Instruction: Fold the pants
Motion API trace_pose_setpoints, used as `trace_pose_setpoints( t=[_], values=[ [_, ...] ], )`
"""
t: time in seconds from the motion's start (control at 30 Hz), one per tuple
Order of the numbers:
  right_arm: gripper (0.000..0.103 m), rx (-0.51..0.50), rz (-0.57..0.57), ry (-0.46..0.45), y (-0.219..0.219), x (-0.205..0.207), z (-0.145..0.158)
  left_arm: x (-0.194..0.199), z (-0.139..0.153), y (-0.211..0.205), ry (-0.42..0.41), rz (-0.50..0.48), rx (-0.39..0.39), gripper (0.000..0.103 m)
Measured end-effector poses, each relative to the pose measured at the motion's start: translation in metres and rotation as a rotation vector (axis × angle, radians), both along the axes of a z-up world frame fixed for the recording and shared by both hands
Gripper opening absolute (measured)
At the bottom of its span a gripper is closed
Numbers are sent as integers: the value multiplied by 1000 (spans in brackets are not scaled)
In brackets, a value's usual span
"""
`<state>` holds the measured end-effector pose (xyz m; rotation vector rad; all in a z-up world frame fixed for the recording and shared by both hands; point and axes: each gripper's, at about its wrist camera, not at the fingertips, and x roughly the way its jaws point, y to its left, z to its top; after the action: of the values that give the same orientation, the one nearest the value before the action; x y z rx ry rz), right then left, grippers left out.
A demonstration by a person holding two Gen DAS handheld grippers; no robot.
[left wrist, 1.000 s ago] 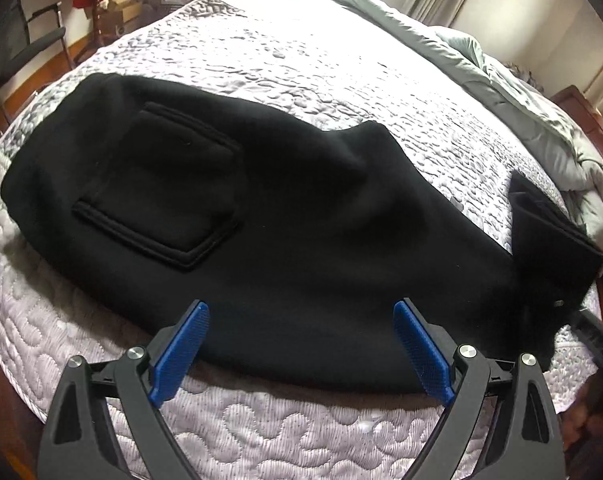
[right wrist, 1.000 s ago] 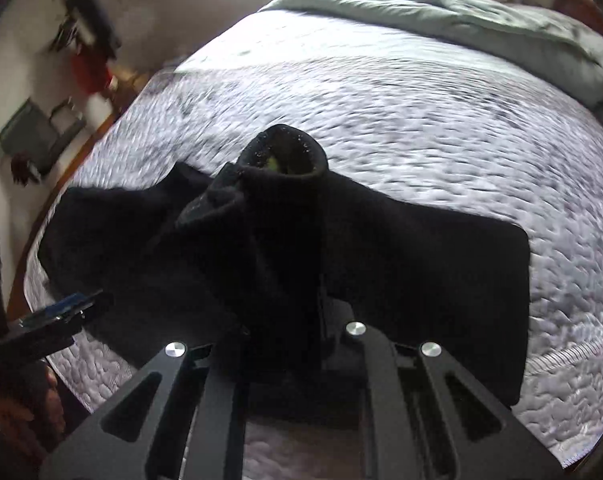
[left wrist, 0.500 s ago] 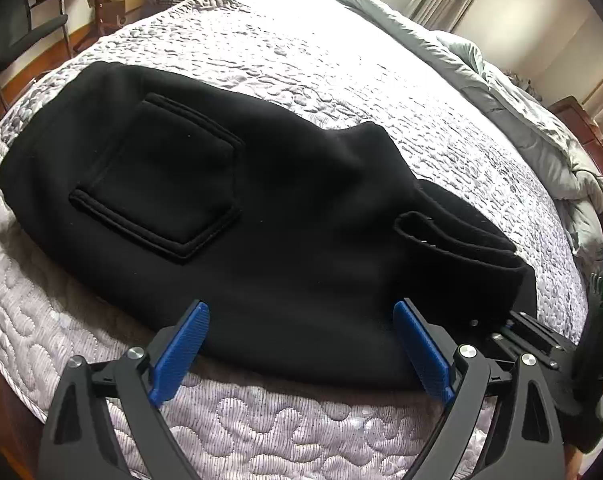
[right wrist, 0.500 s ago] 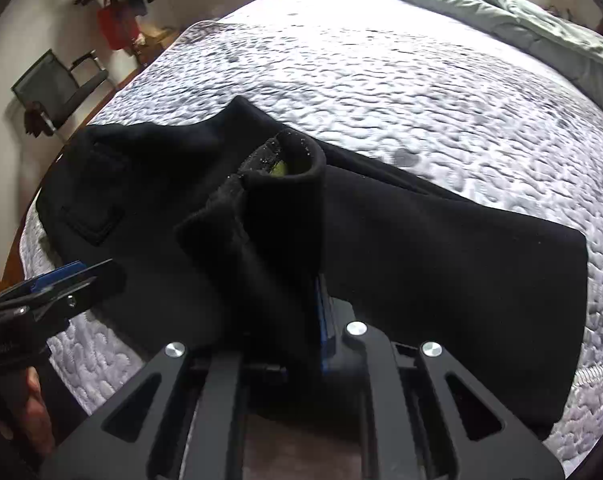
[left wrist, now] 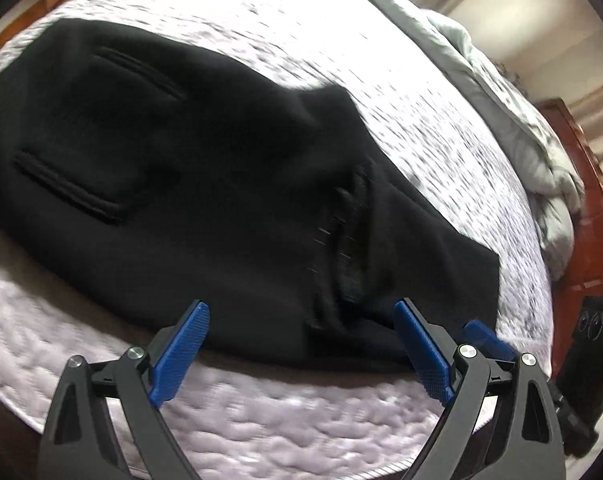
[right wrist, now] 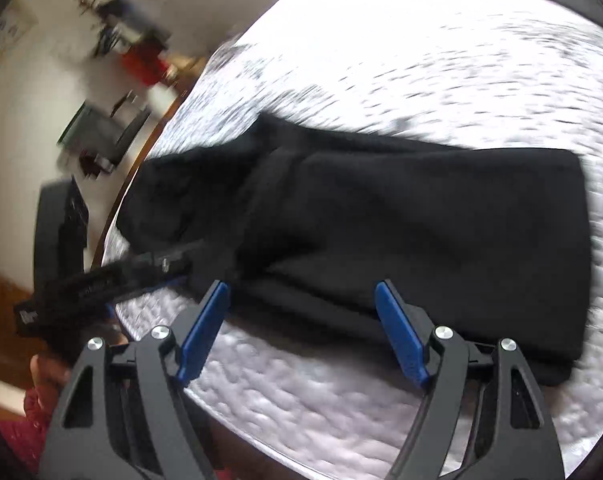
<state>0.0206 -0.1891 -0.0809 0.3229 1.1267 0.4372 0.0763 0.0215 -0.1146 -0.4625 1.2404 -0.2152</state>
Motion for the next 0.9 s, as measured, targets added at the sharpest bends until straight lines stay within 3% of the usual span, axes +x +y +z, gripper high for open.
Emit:
trace_pose_setpoints(
  t=[0.2, 0.27, 0.3, 0.33, 0.37, 0.43, 0.5, 0.6, 0.67, 0.73, 0.83, 0.9],
  values=[
    [76, -66, -137, 5, -54, -10, 3, 14, -12, -44, 33, -66, 77, 94],
    [76, -77, -154, 14, -64, -14, -1, 18, -13, -49, 28, -56, 67, 88],
    [76, -85, -162, 18, -66, -15, -4, 18, -12, -51, 26, -52, 63, 61],
    [76, -90, -167, 20, -68, -15, -5, 19, -12, -54, 37, -43, 106, 36],
    [76, -92, -170, 22, -69, -16, -6, 19, -12, -54, 36, -42, 121, 27],
    [76, -88, -178, 26, -70, -17, -9, 18, -10, -47, 21, -33, 82, 18],
    [76, -79, -185, 27, -72, -16, -9, 14, -3, -39, -6, -25, 58, 17],
    [77, -87, -194, 37, -74, -16, -11, 9, 3, -25, -54, -11, 124, 17],
    [77, -94, -192, 51, -76, -15, -17, 9, -15, -13, -3, 6, 140, 18],
    [77, -90, -195, 71, -76, -14, -28, 10, -23, -5, -4, 10, 105, 19],
    [77, -99, -191, 77, -76, -13, -36, 8, -13, -10, -11, -22, 131, 21],
    [76, -74, -189, 64, -81, -13, -26, 7, -4, -5, -9, -18, 116, 23]
  ],
)
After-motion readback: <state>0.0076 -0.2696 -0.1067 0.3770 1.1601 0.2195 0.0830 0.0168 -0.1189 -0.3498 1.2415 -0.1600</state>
